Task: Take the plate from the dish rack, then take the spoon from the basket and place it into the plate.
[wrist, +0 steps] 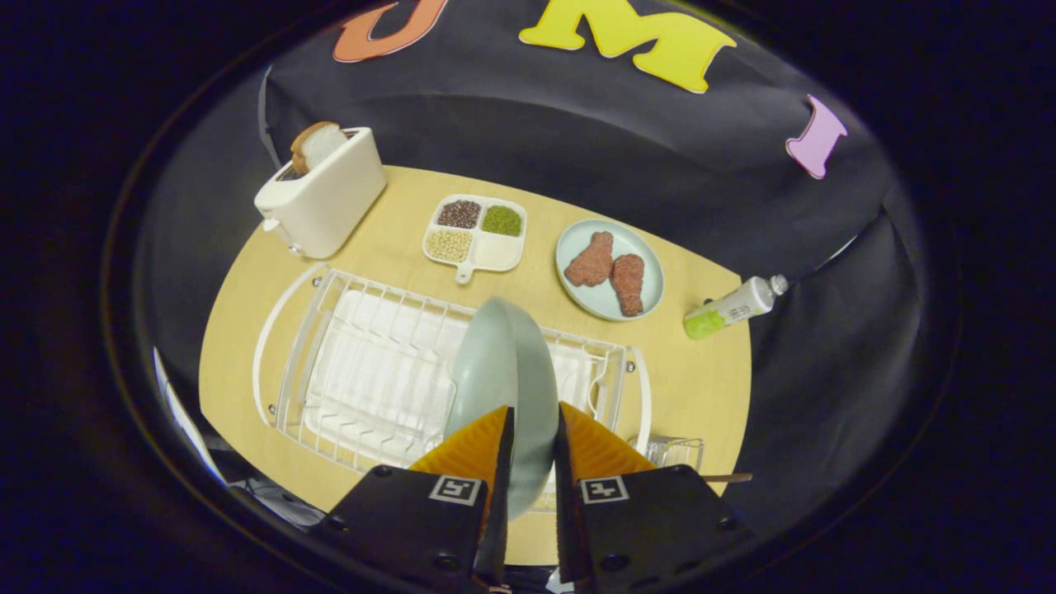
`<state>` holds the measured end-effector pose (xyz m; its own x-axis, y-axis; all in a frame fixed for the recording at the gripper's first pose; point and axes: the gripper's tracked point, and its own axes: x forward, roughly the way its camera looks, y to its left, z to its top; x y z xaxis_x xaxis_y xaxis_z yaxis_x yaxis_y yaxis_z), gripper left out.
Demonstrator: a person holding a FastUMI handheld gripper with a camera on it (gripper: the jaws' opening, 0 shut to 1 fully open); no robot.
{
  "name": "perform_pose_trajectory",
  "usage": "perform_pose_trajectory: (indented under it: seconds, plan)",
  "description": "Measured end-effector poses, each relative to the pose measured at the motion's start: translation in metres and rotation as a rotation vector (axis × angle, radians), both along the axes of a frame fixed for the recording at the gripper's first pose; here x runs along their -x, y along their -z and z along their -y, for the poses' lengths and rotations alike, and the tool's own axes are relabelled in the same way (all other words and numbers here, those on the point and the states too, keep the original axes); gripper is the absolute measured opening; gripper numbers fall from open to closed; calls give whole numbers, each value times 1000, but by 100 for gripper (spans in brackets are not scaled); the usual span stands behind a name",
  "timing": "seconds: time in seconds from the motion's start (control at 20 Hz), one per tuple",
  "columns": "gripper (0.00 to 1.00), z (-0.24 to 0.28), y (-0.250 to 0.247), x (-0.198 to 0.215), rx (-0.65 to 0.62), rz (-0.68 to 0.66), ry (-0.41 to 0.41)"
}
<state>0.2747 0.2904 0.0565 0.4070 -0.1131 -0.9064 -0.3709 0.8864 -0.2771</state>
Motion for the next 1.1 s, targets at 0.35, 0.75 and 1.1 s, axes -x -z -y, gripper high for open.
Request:
perform_pose_trajectory:
  seconds: [0.35,0.75,1.1]
  plan:
    - [18,-7,-44,16,58,113,-85]
    - [18,43,-24,119,-169,60,-87]
    - [18,88,55,196,-435,9,53]
